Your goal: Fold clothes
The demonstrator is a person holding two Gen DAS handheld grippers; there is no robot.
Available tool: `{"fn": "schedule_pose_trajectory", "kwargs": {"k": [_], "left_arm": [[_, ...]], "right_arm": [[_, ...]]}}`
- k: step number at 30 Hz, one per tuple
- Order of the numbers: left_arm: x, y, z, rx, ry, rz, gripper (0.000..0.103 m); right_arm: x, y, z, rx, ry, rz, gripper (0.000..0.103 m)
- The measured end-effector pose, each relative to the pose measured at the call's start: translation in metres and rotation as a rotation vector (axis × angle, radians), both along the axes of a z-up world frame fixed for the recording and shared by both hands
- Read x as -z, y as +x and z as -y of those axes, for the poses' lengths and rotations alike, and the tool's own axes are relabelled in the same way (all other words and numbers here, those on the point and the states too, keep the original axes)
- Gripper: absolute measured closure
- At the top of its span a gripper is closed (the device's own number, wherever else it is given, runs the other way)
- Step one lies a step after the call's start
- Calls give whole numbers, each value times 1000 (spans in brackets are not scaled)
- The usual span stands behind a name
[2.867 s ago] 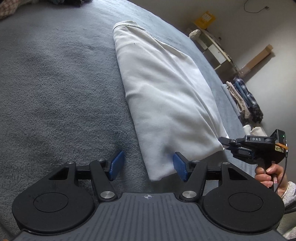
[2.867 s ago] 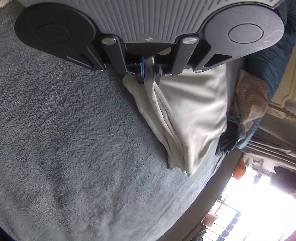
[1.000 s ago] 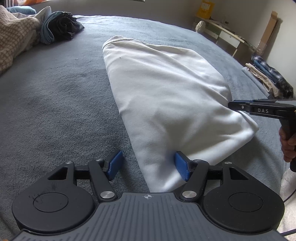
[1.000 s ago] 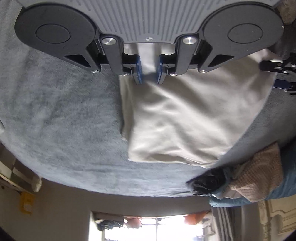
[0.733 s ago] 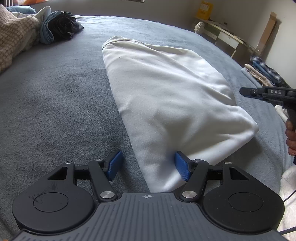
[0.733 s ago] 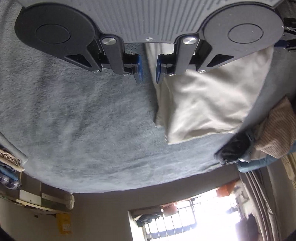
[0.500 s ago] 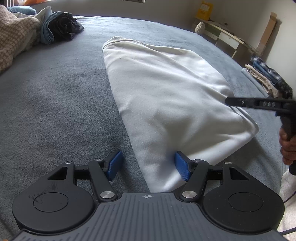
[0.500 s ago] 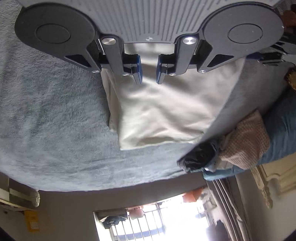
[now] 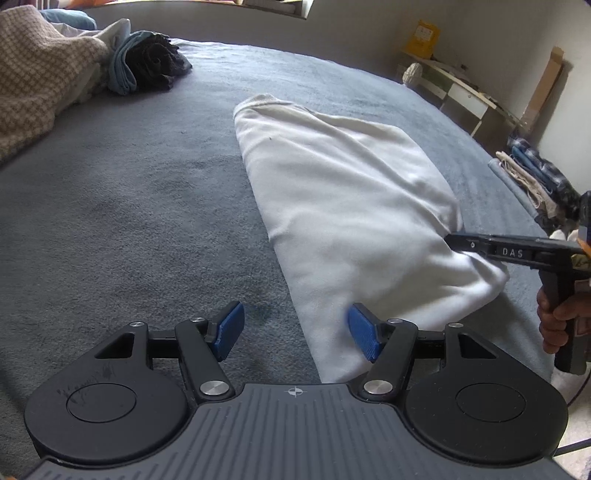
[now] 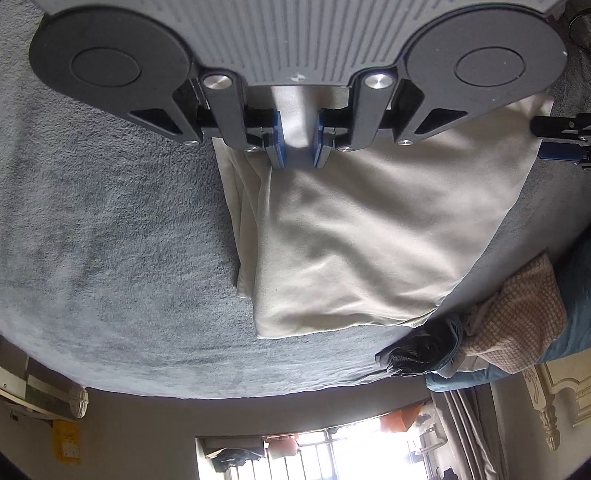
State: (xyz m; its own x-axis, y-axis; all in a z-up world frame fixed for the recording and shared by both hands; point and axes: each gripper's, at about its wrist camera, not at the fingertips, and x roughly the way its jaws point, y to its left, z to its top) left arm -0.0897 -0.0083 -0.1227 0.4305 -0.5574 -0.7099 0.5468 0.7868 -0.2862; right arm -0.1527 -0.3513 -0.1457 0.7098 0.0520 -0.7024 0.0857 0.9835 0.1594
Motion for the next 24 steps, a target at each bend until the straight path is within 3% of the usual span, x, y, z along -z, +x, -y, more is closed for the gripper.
{"fn": "schedule_pose_trajectory", "kwargs": {"k": [6, 12, 19, 24], "left_arm": [[-26, 5, -4, -19, -94, 84, 40], [-28, 5, 29, 53, -111, 121, 42], [-11, -6, 59, 158, -59, 150, 46], [6, -11, 68, 192, 24, 180, 49]], "right_arm": [[0, 1, 0, 7, 3, -2, 85], [0, 2, 0, 12, 2, -4, 85], [1, 1, 0, 17, 10, -2, 85], [1, 0, 1, 18, 18, 1, 85]]}}
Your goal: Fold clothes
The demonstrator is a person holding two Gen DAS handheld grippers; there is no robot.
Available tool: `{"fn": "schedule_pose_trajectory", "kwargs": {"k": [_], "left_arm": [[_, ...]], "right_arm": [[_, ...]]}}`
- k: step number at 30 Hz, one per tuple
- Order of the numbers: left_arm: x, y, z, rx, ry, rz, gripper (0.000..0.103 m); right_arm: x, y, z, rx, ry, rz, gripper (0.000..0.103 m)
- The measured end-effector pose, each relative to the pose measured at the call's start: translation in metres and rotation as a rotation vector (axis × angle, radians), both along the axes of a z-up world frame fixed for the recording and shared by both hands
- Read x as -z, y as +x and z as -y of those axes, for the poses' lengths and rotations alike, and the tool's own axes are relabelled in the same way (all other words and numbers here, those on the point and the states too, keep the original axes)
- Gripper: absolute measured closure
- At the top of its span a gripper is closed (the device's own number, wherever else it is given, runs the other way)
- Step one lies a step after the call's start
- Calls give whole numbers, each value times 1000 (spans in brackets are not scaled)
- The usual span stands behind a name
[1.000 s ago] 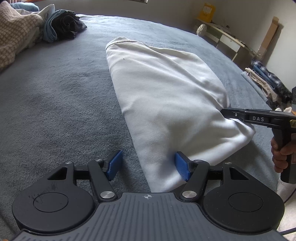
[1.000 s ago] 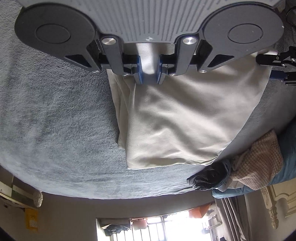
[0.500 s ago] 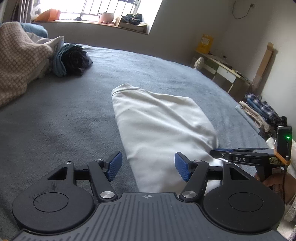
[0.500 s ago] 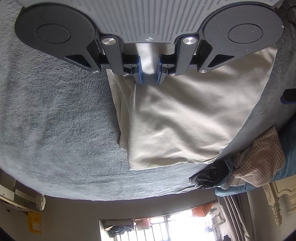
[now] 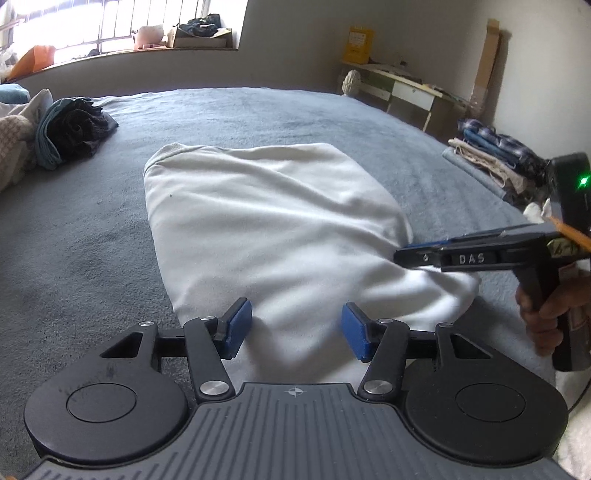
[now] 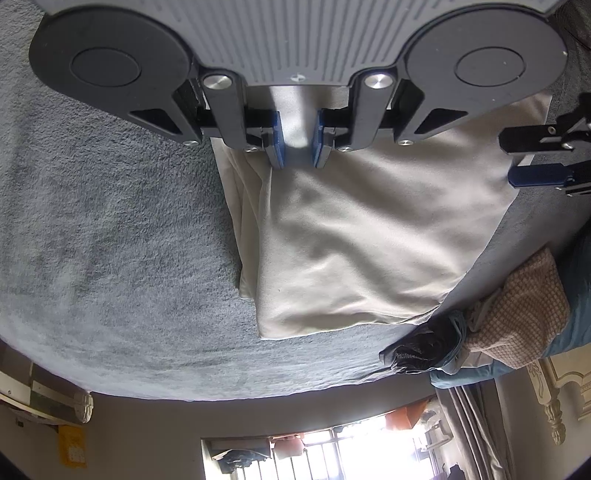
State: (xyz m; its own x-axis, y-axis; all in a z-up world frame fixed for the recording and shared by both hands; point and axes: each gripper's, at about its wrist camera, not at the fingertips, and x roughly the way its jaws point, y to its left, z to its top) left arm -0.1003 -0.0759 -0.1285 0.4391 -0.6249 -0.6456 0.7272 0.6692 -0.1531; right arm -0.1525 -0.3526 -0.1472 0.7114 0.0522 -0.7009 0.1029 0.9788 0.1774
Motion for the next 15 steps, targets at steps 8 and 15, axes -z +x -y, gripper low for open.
{"fn": "schedule_pose_trajectory", "kwargs": {"k": [8, 15], "left_arm": [[2, -4, 4, 1, 26, 25, 48], [3, -5, 4, -1, 26, 30, 47]], "right_arm": [[0, -1, 1, 0, 4, 4, 85], [0, -1, 1, 2, 4, 4, 85]]}}
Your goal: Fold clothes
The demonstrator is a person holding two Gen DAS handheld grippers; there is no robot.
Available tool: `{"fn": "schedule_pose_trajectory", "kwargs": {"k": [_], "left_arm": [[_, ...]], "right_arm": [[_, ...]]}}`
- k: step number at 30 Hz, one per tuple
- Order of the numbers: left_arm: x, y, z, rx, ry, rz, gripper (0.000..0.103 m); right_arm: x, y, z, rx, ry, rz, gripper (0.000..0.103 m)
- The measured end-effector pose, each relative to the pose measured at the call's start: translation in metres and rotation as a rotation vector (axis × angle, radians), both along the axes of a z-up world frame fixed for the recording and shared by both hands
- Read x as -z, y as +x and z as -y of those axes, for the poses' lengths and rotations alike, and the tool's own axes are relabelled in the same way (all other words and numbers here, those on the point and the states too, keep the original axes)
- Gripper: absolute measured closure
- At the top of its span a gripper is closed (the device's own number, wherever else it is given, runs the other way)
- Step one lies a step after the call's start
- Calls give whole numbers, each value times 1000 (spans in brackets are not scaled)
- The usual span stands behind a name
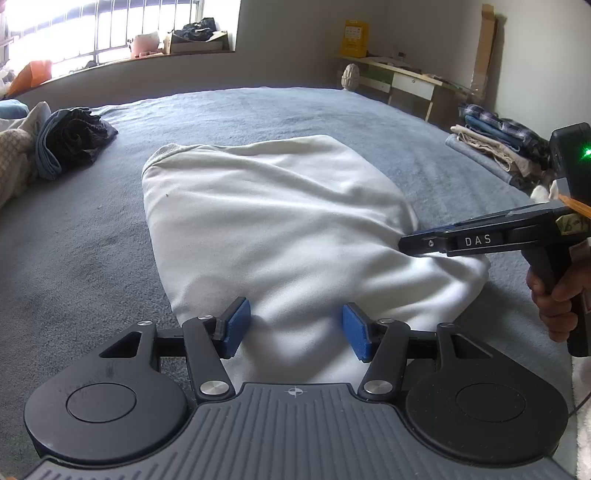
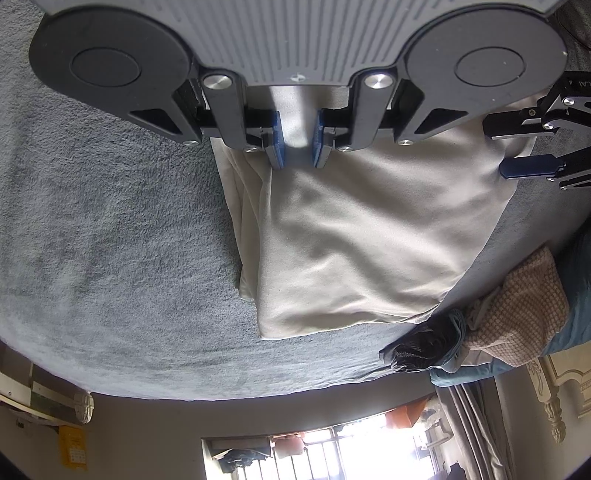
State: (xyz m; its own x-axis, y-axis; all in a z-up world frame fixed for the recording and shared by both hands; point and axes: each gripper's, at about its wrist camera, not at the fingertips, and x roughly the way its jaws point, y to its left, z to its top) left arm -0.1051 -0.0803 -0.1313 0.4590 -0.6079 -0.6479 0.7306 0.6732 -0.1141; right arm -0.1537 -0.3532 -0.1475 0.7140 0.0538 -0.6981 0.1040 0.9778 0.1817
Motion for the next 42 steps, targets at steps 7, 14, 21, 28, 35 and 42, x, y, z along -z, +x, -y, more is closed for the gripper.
{"fn": "schedule_pose_trajectory", "kwargs": {"k": [7, 14, 21, 28, 35, 42], "left_arm": [[1, 0, 0, 0, -5, -1, 47], [1, -1, -1, 0, -7, -1, 47], [1, -1, 0, -1, -6, 0, 47], [2, -2, 0, -2, -5, 2, 47], [2, -3, 0, -2, -5, 4, 46], [3, -2, -1, 2, -4, 5, 46]], "right_arm": [[0, 1, -1, 4, 0, -1, 85], [0, 1, -1, 7, -2, 0, 85], [1, 1, -1, 8, -5, 1, 85], [1, 0, -1, 9, -5, 3, 85], [1, 0, -1, 8, -7, 5, 85], [-8, 2, -3, 17, -12, -6, 84]]}}
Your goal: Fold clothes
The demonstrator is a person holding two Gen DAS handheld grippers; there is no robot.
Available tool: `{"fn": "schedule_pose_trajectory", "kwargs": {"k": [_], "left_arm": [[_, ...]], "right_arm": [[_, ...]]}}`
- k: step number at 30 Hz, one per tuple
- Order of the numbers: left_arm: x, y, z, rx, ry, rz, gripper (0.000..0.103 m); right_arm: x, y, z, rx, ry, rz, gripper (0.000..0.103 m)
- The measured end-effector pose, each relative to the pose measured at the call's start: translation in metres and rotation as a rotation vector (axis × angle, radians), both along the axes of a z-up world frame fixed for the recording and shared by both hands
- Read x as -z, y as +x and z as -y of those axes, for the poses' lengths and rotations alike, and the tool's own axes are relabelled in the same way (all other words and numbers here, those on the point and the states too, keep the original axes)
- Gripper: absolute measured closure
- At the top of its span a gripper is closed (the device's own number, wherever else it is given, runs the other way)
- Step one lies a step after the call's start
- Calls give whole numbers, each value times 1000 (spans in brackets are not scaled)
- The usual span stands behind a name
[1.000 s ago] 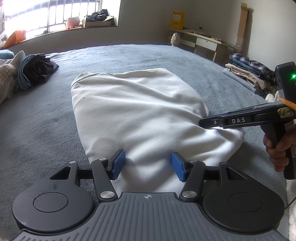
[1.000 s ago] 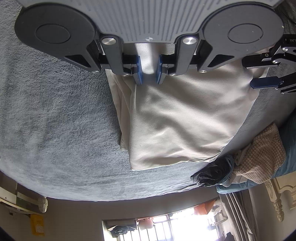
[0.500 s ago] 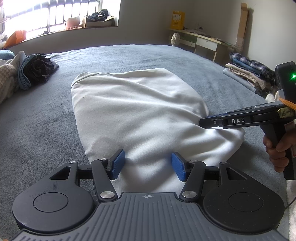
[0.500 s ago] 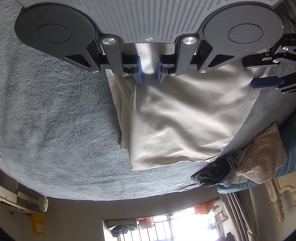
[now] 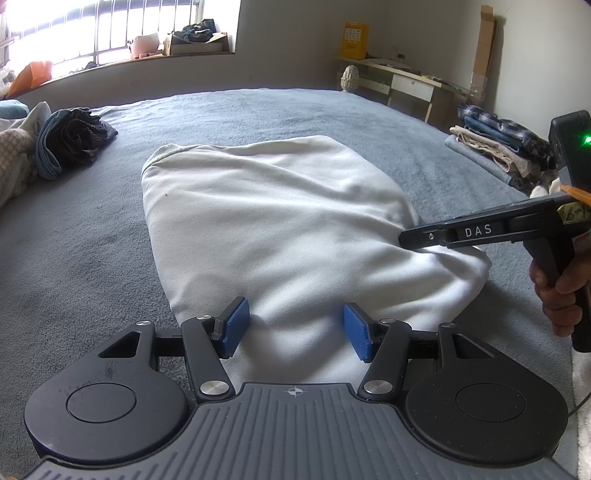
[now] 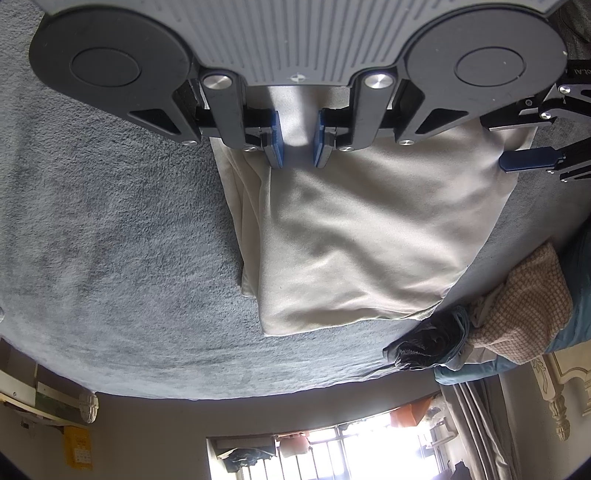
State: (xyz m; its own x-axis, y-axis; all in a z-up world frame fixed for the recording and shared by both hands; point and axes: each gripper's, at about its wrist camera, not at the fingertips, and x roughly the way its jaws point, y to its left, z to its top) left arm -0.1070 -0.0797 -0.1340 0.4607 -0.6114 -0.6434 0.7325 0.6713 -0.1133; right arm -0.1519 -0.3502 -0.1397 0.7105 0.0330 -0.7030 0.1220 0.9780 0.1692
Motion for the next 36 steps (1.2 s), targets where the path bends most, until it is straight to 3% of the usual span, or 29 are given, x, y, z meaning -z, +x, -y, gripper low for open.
{"fn": "schedule_pose_trajectory", "kwargs": {"k": [3, 9, 14, 15, 16, 19, 24, 26, 31, 33, 36], "left_arm": [[1, 0, 0, 4, 1, 2, 45], [0, 0, 0, 6, -1, -1, 45], [0, 0, -1, 12, -12, -5, 45], [0, 0, -1, 14, -12, -5, 45], [0, 0, -1, 17, -12, -5, 45], [1, 0, -4, 24, -17, -4, 45], [0, -3, -5, 26, -21, -3, 45], [0, -4, -4, 31, -17, 7, 45], [1, -4, -6, 34, -21, 10, 45], [1, -3, -7, 32, -30, 2, 45], [1, -3, -9, 34, -41, -3, 44]], "right_arm": [[-13, 2, -6, -3, -55, 14, 83], [-26, 26, -26, -127, -136, 37, 83], [-7, 56, -18, -161, -208, -23, 87], [-4, 61, -8, -144, -205, -24, 95], [-5, 65, 5, -100, -176, -21, 97], [-19, 73, 28, -13, -120, 12, 93], [-24, 80, 1, -237, -82, -1, 93], [-11, 99, -3, -247, -119, -46, 93], [-13, 141, 28, -67, -47, -28, 96], [-24, 143, 20, -118, -20, -15, 95], [-24, 146, -8, -299, 43, -57, 94]]}}
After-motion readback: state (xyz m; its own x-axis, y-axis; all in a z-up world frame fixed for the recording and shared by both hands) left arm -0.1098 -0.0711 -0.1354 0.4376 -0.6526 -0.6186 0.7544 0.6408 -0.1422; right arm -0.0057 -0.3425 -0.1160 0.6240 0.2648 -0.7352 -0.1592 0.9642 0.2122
